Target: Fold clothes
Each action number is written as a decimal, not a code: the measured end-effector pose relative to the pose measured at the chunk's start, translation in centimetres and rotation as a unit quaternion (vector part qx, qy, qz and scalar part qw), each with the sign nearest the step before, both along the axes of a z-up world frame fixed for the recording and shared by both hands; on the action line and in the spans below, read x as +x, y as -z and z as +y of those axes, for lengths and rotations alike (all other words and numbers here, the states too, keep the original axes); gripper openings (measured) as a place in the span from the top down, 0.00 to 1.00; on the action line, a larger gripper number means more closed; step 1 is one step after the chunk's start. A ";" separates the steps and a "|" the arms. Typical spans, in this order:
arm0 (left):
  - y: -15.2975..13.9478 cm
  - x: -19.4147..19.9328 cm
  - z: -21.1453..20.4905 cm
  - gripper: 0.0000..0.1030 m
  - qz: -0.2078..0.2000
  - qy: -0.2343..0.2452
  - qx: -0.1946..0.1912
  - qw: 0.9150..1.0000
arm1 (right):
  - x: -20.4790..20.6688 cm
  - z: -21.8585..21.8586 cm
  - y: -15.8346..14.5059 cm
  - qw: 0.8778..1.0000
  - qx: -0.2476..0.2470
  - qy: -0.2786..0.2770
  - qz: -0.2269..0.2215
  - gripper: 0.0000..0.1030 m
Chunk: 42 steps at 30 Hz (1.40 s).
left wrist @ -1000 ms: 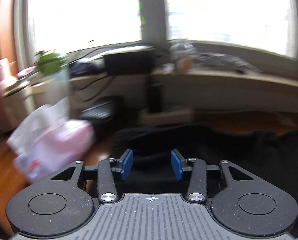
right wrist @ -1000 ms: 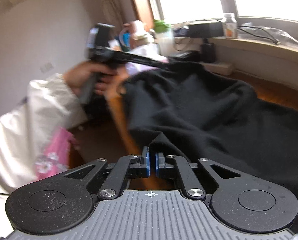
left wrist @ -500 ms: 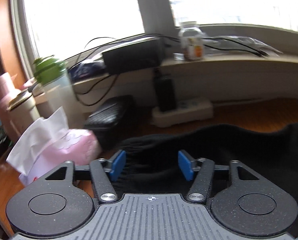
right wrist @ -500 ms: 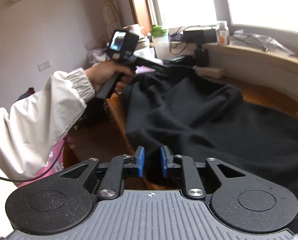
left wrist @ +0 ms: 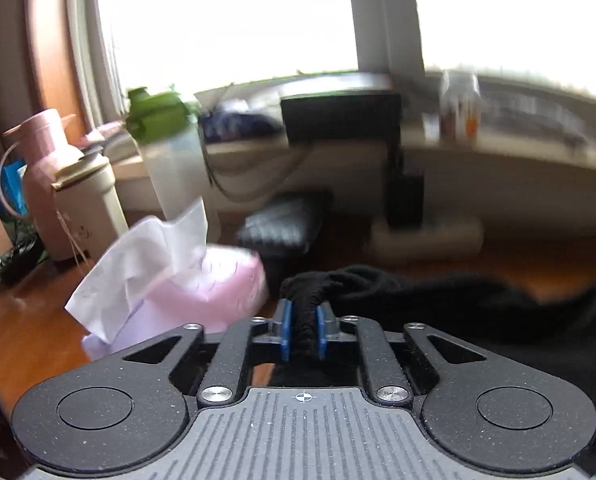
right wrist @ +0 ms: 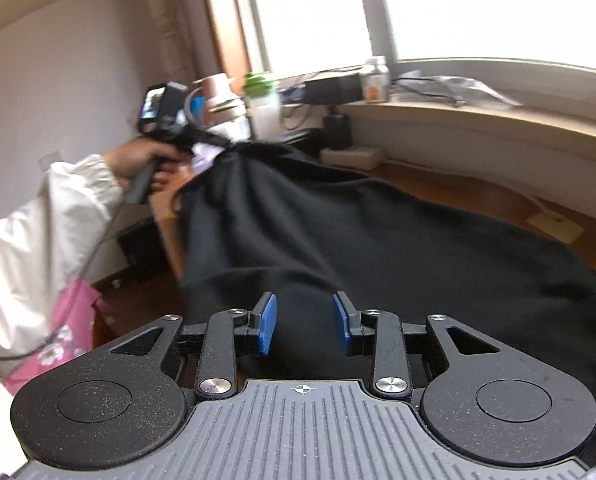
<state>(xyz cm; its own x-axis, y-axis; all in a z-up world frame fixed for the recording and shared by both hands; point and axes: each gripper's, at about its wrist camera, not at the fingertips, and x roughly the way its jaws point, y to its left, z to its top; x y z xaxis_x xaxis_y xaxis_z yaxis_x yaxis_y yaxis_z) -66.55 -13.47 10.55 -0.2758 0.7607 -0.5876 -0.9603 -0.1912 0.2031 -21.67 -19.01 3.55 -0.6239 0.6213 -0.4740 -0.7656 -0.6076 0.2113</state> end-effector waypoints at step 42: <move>6.8 24.8 0.5 0.15 -0.098 0.347 -0.007 0.933 | 39.0 -14.3 5.9 0.848 -0.050 0.526 0.041 0.51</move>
